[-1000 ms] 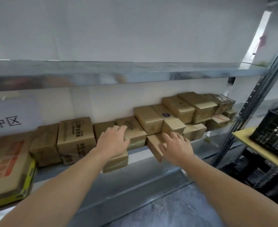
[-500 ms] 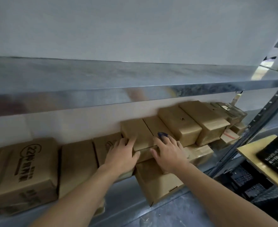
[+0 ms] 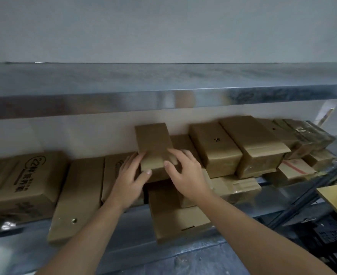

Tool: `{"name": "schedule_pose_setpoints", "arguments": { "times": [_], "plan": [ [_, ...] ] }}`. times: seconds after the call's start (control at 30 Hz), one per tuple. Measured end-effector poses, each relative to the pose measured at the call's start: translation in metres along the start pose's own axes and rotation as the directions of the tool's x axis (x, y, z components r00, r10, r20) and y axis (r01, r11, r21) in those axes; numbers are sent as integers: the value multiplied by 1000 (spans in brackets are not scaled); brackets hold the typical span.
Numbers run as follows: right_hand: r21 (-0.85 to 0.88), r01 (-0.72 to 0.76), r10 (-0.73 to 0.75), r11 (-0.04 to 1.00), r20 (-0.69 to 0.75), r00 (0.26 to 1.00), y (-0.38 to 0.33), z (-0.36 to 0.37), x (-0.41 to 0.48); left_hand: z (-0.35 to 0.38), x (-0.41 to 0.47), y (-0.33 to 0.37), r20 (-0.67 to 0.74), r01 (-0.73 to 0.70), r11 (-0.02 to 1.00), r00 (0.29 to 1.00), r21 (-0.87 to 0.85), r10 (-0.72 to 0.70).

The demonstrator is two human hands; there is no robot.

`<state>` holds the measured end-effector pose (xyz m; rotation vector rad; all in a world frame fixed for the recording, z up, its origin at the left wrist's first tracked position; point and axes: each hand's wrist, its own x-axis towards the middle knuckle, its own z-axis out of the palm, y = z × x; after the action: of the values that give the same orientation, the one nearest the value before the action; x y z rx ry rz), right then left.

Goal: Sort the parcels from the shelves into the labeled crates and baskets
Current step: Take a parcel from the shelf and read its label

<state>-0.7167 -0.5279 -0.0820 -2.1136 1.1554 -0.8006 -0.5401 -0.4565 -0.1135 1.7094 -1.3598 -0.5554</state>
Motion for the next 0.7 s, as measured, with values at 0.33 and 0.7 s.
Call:
{"name": "schedule_pose_setpoints", "arguments": {
  "times": [0.33,0.7],
  "plan": [
    [336,-41,10,941,94,996,-6,-10,-21,9,-48,46,-294,-94,909,955,-406,-33],
    [442,-87,-19,893,228,974,-9,-12,-44,4,-75,39,-282,22,880,943,-475,-175]
  ]
}}
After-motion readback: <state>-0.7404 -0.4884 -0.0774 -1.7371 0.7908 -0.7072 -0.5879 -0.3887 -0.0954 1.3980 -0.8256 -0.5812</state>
